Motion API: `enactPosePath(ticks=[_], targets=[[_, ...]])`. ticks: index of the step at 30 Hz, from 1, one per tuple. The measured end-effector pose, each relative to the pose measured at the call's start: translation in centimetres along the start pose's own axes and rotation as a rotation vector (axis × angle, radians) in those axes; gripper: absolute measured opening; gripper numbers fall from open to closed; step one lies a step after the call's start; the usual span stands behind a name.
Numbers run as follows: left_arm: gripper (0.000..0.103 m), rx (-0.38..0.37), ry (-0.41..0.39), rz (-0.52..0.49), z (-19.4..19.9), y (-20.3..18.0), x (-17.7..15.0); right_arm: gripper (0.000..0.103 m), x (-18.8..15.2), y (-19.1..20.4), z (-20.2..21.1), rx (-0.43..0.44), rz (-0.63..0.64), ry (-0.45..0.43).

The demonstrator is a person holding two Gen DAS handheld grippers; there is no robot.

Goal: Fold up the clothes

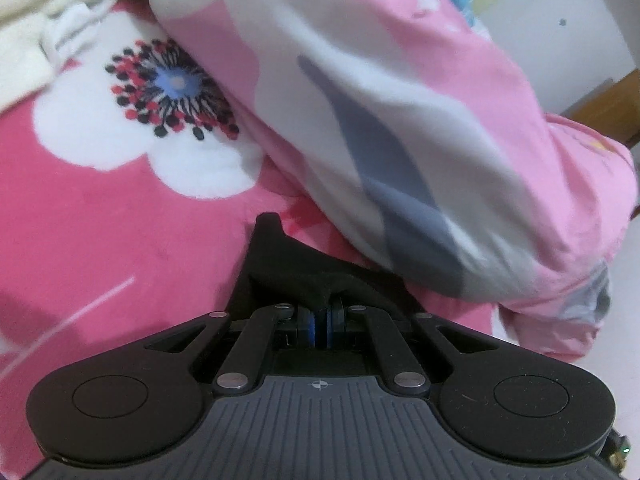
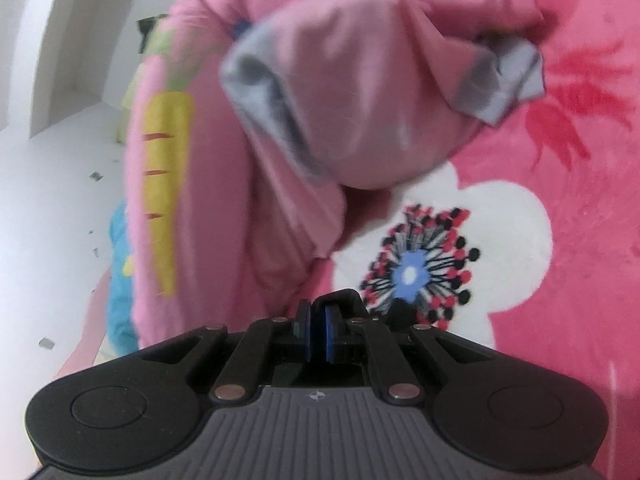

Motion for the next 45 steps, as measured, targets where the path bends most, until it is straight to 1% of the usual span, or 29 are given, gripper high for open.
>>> enactPosePath(ticks=[2,3,4,5,6,7,9,10,12,14,16,17,19,21,23,25,26,28,29,32,34,36,38,39,41,42,43,44,45], targets=[[0.006,-0.050,0.005,0.059,-0.9,0.7,0.5,0.010,0.4,-2.0,-1.4,0.015,-0.099,0.012],[0.008,-0.078,-0.004,0.101,-1.2,1.1,0.9,0.011,0.7,-3.1,-2.0,0.042,-0.173,0.010],[0.016,-0.109,-0.028,0.159,-1.3,1.7,1.3,0.015,1.1,-4.4,-2.4,0.078,-0.256,-0.003],[0.023,-0.130,-0.052,0.214,-1.4,2.4,1.7,0.027,1.5,-5.6,-2.7,0.111,-0.335,-0.020],[0.024,-0.140,-0.070,0.259,-1.5,3.0,2.0,0.039,1.7,-6.4,-2.7,0.138,-0.391,-0.037],[0.024,-0.149,-0.082,0.297,-1.7,3.5,2.2,0.047,1.9,-7.1,-2.7,0.165,-0.441,-0.054],[0.024,-0.160,-0.105,0.361,-1.8,4.5,2.5,0.047,2.4,-8.4,-2.6,0.218,-0.539,-0.088],[0.024,-0.153,-0.117,0.374,-1.8,4.8,2.6,0.048,2.6,-9.1,-2.6,0.245,-0.588,-0.105],[0.024,-0.136,-0.140,0.382,-1.3,5.1,2.7,0.051,2.9,-8.6,-1.8,0.208,-0.535,-0.139],[0.028,-0.115,-0.147,0.359,-0.3,4.7,2.7,0.052,3.2,-7.6,-0.9,0.164,-0.461,-0.166],[0.033,-0.092,-0.139,0.325,1.1,4.0,2.5,0.052,3.0,-5.9,0.2,0.145,-0.400,-0.161],[0.034,-0.081,-0.131,0.304,2.0,3.5,2.4,0.053,2.7,-4.9,0.8,0.135,-0.369,-0.154],[0.034,-0.062,-0.101,0.254,4.0,2.2,1.9,0.054,1.8,-2.3,2.4,0.101,-0.276,-0.116],[0.035,-0.046,-0.053,0.198,6.4,0.6,1.0,0.058,0.1,0.3,4.3,0.072,-0.187,-0.050],[0.035,-0.011,-0.002,0.133,8.9,-0.9,-0.2,0.062,-2.2,2.5,6.6,0.062,-0.136,0.025],[0.036,0.019,0.046,0.067,11.1,-1.8,-2.2,0.065,-4.6,3.6,9.1,0.063,-0.120,0.088],[0.038,0.035,0.070,0.034,12.3,-2.2,-3.1,0.068,-5.7,3.6,10.1,0.065,-0.121,0.119],[0.043,0.046,0.110,0.003,14.0,-2.1,-5.4,0.068,-8.1,3.0,12.1,0.055,-0.149,0.189],[0.045,0.046,0.125,0.001,14.4,-1.7,-6.6,0.068,-9.2,2.6,13.0,0.050,-0.165,0.212],[0.046,0.041,0.155,0.025,14.4,0.2,-9.9,0.068,-12.2,1.1,14.2,0.000,-0.213,0.269],[0.046,0.037,0.170,0.044,14.3,1.3,-11.9,0.068,-14.0,-0.1,14.4,-0.036,-0.245,0.296],[0.046,0.026,0.167,0.072,13.7,2.3,-13.0,0.068,-15.1,-1.0,14.0,-0.064,-0.256,0.308],[0.046,0.046,0.147,0.098,12.9,3.4,-13.5,0.067,-16.3,-1.9,13.7,-0.093,-0.268,0.320],[0.046,0.050,0.132,0.113,12.6,3.9,-13.4,0.067,-16.4,-2.1,13.5,-0.110,-0.256,0.315],[0.046,0.029,0.100,0.146,12.0,4.4,-12.9,0.066,-15.7,-2.2,13.0,-0.120,-0.232,0.282],[0.046,0.023,0.087,0.159,11.8,4.6,-12.7,0.065,-15.0,-2.1,12.8,-0.132,-0.205,0.251],[0.044,0.023,0.072,0.163,11.5,4.8,-12.4,0.063,-14.4,-2.3,12.5,-0.146,-0.187,0.218],[0.038,0.022,0.061,0.166,11.4,4.9,-12.1,0.062,-13.7,-2.4,12.3,-0.160,-0.173,0.186],[0.036,0.023,0.054,0.166,11.4,4.8,-12.0,0.061,-13.1,-2.6,12.0,-0.174,-0.159,0.153]])
Point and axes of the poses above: each gripper's, at about its wrist camera, not at the fingertips, and z roughly against the way its jaws point, y to its left, x to its top, the point moved 7 cm from there along -z, roughly the way its jaws point, and after that the axes turned 2 degrees about -y, right-handed, at the moved point
